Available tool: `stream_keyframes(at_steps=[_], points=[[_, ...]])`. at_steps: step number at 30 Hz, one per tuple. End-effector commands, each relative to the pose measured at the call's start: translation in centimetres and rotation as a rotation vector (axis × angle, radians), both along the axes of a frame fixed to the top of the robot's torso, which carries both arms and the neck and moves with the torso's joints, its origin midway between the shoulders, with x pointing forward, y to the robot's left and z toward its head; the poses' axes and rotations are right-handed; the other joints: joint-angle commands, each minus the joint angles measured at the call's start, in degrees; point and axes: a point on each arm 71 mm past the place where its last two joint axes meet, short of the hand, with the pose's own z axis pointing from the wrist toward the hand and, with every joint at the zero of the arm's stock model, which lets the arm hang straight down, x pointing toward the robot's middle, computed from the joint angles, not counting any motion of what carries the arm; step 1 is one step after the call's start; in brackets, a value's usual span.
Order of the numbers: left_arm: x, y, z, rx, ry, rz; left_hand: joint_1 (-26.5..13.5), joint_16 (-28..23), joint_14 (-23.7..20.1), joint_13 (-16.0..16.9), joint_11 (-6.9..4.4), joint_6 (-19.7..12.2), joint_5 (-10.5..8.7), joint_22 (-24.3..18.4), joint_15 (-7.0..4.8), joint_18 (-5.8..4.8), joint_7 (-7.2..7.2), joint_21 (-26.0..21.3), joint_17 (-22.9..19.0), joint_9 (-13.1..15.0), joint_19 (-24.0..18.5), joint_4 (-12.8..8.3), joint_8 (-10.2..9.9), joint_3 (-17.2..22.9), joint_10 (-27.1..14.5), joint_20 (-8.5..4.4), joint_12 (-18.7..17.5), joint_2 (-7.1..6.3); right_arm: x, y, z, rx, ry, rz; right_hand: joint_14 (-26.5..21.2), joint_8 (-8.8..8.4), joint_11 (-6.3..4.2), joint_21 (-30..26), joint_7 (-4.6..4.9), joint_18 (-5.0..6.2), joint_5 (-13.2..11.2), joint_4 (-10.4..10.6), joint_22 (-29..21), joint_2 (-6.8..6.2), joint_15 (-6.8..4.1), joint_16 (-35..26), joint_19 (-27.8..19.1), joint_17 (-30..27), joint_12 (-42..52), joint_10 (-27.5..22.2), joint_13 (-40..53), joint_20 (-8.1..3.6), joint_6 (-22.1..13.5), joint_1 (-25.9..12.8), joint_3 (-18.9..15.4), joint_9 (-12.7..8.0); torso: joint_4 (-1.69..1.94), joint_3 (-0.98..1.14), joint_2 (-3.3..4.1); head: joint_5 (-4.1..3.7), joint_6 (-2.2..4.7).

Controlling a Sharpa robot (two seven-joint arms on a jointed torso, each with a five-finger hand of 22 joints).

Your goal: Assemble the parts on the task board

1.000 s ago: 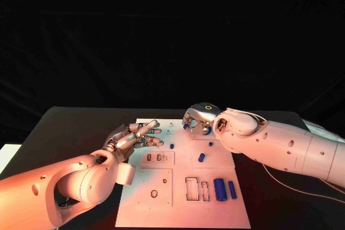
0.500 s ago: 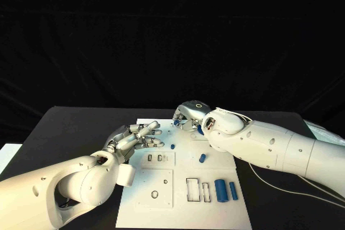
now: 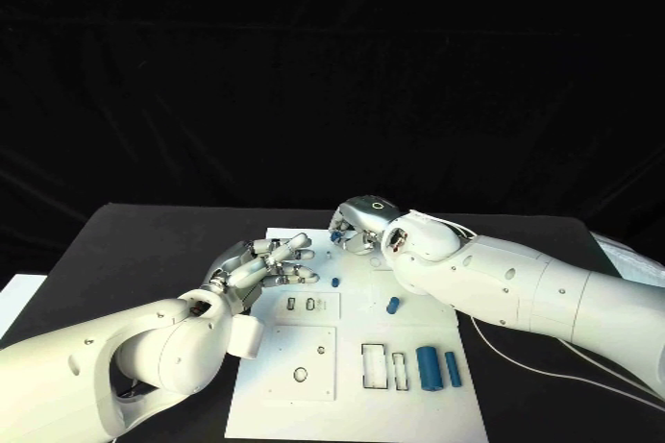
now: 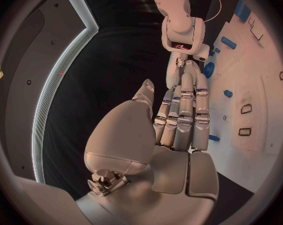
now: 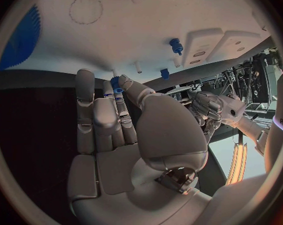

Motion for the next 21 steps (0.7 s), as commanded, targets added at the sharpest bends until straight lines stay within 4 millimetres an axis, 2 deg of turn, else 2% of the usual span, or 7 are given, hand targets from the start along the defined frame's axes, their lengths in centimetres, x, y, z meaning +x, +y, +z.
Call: stream_keyframes(at_steps=[1,4,11,21], points=[[-0.04,-0.27,0.16,-0.012,-0.004,-0.020,0.17,-0.38,-0.48,-0.05,-0.04,-0.40,0.20,-0.07,-0.08,1.01,-0.02,-0.36,0.09,0.00,-0.10,-0.28,-0.18,-0.07,-0.40,0.28,-0.31,0.29,0.12,0.13,-0.18,-0.007,0.007,-0.008,1.56,0.12,0.01,0.40,-0.01,0.10,0.37,0.08,0.04,0.35,0.33,0.39,-0.48,0.06,0.36,-0.32,0.05,0.14,-0.28,0.72,0.33,-0.08,0.05,-0.02,0.07,-0.09,-0.10],[-0.04,-0.32,0.16,-0.013,-0.004,-0.022,0.17,-0.38,-0.48,-0.05,-0.04,-0.40,0.20,-0.07,-0.08,1.01,-0.02,-0.36,0.09,0.00,-0.10,-0.28,-0.18,-0.07,-0.40,0.28,-0.31,0.29,0.22,0.28,-0.45,-0.019,0.024,-0.012,1.55,0.10,0.04,0.46,0.01,0.09,0.36,0.12,0.10,0.31,0.35,0.41,-0.49,0.07,0.36,-0.35,0.05,0.16,-0.30,0.66,0.35,-0.08,0.08,0.00,0.10,-0.49,-0.08],[-0.05,-0.37,0.17,-0.014,-0.003,-0.026,0.17,-0.38,-0.48,-0.05,-0.04,-0.40,0.20,-0.07,-0.08,1.01,-0.02,-0.36,0.09,0.00,-0.10,-0.28,-0.18,-0.07,-0.40,0.28,-0.31,0.29,0.40,0.35,-0.90,-0.036,0.043,-0.036,1.51,0.02,0.09,0.57,0.05,0.09,0.26,0.26,0.13,0.07,0.40,0.46,-0.60,0.07,0.35,-0.50,0.05,0.22,-0.40,0.47,0.34,-0.07,0.02,0.02,0.22,-0.30,-0.43],[-0.09,-0.48,0.16,-0.016,0.001,-0.035,0.24,-0.39,-0.51,-0.05,-0.03,-0.42,0.20,-0.08,-0.07,1.01,-0.01,-0.39,0.16,0.01,-0.10,-0.36,-0.17,-0.05,-0.42,0.29,-0.30,0.31,0.60,0.30,-0.90,-0.046,0.017,-0.100,1.28,-0.25,0.23,0.39,0.18,0.22,0.19,0.41,-0.42,-0.42,0.54,0.11,-1.14,-0.53,0.27,-1.08,0.00,0.33,-0.77,0.28,0.52,-0.08,0.11,-0.01,0.27,-0.34,-0.47]])
